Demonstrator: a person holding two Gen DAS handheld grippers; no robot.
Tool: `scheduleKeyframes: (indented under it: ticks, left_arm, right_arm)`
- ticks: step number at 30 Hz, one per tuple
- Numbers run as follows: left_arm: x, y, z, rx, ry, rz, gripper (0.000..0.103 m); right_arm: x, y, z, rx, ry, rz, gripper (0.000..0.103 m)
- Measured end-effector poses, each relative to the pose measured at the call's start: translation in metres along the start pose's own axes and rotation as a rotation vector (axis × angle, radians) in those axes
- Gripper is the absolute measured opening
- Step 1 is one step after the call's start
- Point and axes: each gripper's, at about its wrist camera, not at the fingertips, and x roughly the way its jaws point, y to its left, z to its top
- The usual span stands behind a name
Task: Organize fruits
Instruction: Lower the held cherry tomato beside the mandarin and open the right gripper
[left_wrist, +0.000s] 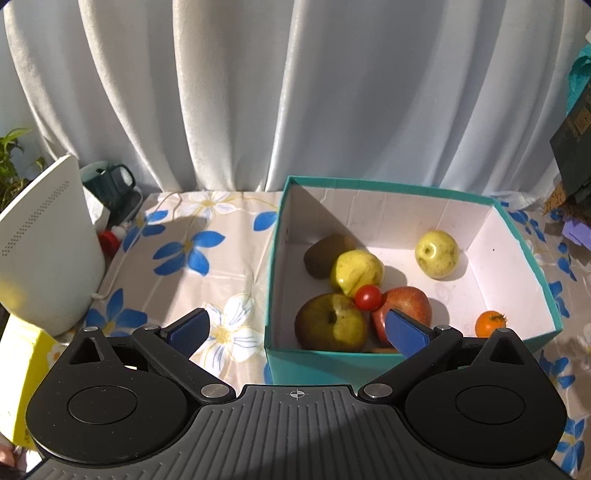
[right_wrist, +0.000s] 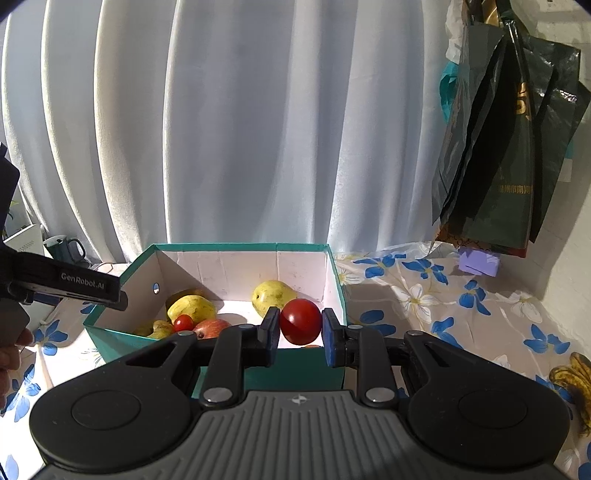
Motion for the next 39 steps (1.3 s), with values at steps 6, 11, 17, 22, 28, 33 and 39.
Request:
scheduleKeyframes:
  ticks: [6, 11, 17, 22, 28, 33, 39]
  left_arm:
    - [-0.005, -0.005, -0.007, 0.032, 0.022, -0.016, 0.103]
    - [-0.009, -0.008, -0.011, 0.041, 0.024, -0.017, 0.103]
    - [-0.013, -0.015, -0.015, 0.062, 0.032, -0.028, 0.103]
    - [-0.014, -0.018, -0.016, 0.084, 0.026, -0.01, 0.103]
    - [-0.01, -0.017, -0.014, 0.076, 0.034, -0.003, 0.103]
    - [-0.004, -0.015, -0.013, 0.07, 0.05, 0.019, 0.103]
    - [0.0, -0.009, -0.01, 0.041, 0.06, 0.023, 0.103]
  right_arm:
    - [-0.002, -0.001, 0.0, -0.005, 0.007, 0.013, 0.023]
    - [0.002, 0.0, 0.0, -0.012, 0.02, 0.026, 0.023]
    - [0.015, 0.004, 0.004, -0.035, 0.033, 0.043, 0.023]
    - [0.034, 0.006, 0.005, -0.04, 0.06, 0.051, 0.023]
    - [0.063, 0.004, 0.004, -0.04, 0.1, 0.034, 0.023]
    - [0.082, 0.005, 0.001, -0.05, 0.139, 0.041, 0.023]
    - [0.104, 0.004, -0.005, -0.053, 0.199, 0.055, 0.023]
